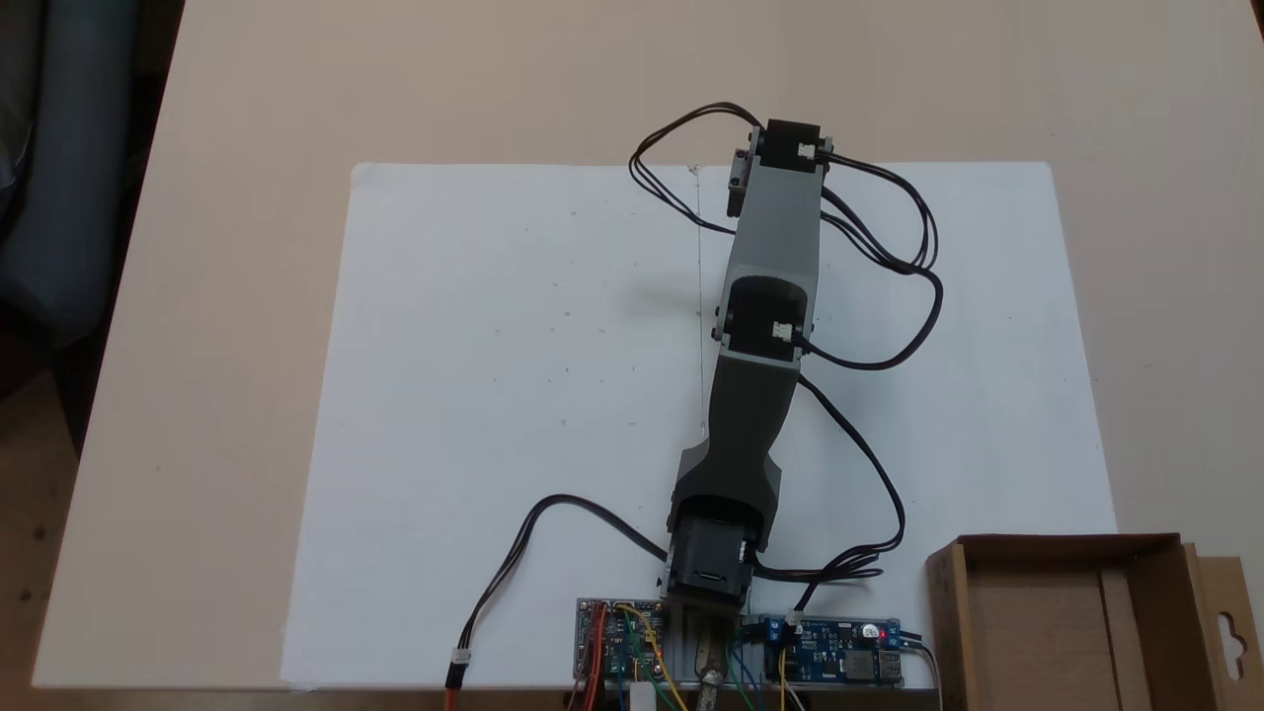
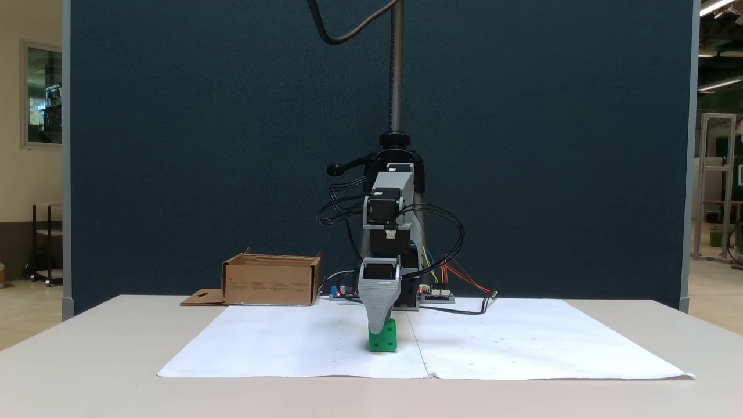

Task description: Grasp a green dice and put it in the bin.

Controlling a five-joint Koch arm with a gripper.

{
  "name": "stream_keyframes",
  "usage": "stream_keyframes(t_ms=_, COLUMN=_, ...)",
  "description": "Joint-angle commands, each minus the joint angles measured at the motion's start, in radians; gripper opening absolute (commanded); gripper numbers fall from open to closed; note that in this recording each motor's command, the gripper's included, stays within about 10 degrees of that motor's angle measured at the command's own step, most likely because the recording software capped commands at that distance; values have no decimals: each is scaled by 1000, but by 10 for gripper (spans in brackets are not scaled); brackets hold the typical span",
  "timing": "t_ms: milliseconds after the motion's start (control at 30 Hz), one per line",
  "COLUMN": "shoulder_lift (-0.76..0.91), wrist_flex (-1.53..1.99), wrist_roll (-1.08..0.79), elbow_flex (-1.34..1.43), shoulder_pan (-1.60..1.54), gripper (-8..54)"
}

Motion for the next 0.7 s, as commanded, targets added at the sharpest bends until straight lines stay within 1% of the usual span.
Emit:
stream_keyframes(t_ms=0, shoulder_lift=57, wrist_flex=-44, wrist_roll=-29, elbow_flex=-11, shoulder_pan=8, gripper=484)
stream_keyframes(t_ms=667, shoulder_lift=48, wrist_flex=-98, wrist_roll=-32, elbow_flex=-5, shoulder_pan=-11, gripper=484)
